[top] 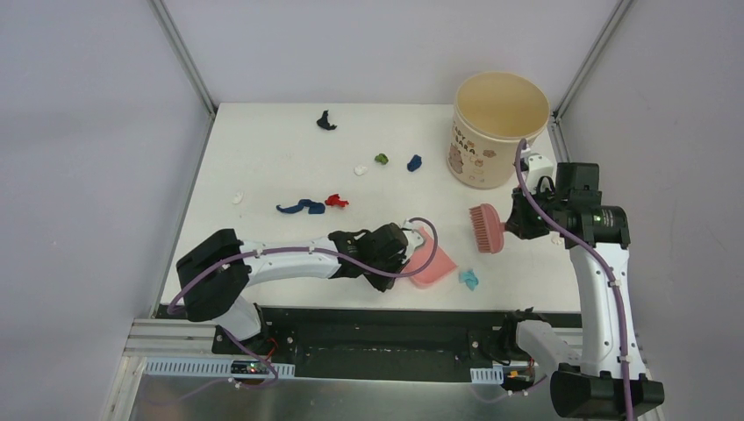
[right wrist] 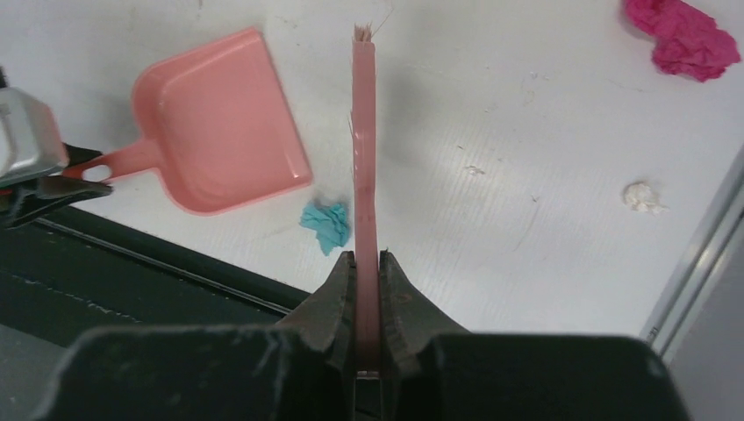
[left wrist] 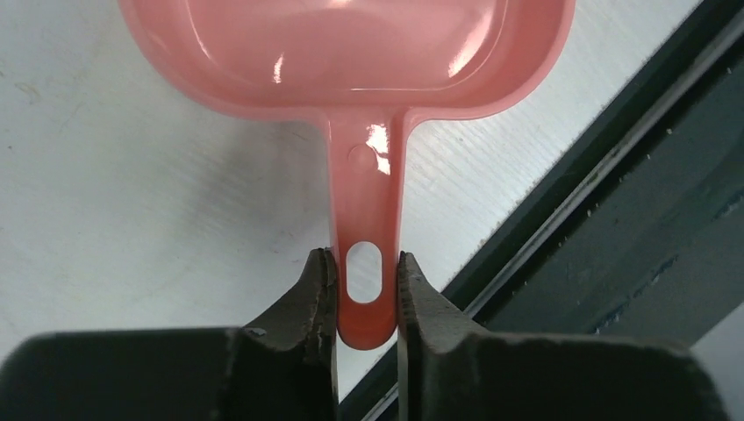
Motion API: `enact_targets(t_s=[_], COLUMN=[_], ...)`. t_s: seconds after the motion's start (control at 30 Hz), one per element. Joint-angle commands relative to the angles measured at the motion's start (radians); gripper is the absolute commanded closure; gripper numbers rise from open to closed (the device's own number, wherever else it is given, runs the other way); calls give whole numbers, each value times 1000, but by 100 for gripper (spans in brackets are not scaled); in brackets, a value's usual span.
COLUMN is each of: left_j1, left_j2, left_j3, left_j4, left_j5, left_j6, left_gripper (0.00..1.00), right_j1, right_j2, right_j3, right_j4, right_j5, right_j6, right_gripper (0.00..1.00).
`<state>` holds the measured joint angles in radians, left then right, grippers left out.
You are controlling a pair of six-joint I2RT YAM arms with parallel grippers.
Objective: Sweep away the paper scraps from the table
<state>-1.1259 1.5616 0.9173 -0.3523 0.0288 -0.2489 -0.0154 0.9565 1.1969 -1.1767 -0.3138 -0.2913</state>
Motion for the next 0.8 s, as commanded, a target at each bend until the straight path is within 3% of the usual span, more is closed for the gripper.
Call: enact_targets(t_s=[0.0, 0.13, 0.27, 0.43, 0.6, 0.77], left_j1=[-25, -49, -50, -88, -135, -158], left_j2=[-48, -67, -88, -76, -29, 52], left_j3=[144, 261, 292, 282, 294, 358], left_j4=[-108, -348, -467, -539, -560, -562], left_j5=[58, 65, 132, 125, 116, 133], left_j6=[20, 40, 25, 44, 77, 97], left_gripper=[96, 100, 100, 100, 100, 100], right_j1=[-6, -10, -15, -37, -62, -84], right_j2=[23, 51, 85, 96, 32, 50], right_j3=[62, 95, 113, 70, -36, -100], right_j4=[-12, -59, -112, -94, 81, 123], right_j5=[157, 265, 368, 608, 850, 818], right_j6=[-91, -171, -208, -243, -333, -314], right_gripper=[100, 100, 100, 100, 100, 100])
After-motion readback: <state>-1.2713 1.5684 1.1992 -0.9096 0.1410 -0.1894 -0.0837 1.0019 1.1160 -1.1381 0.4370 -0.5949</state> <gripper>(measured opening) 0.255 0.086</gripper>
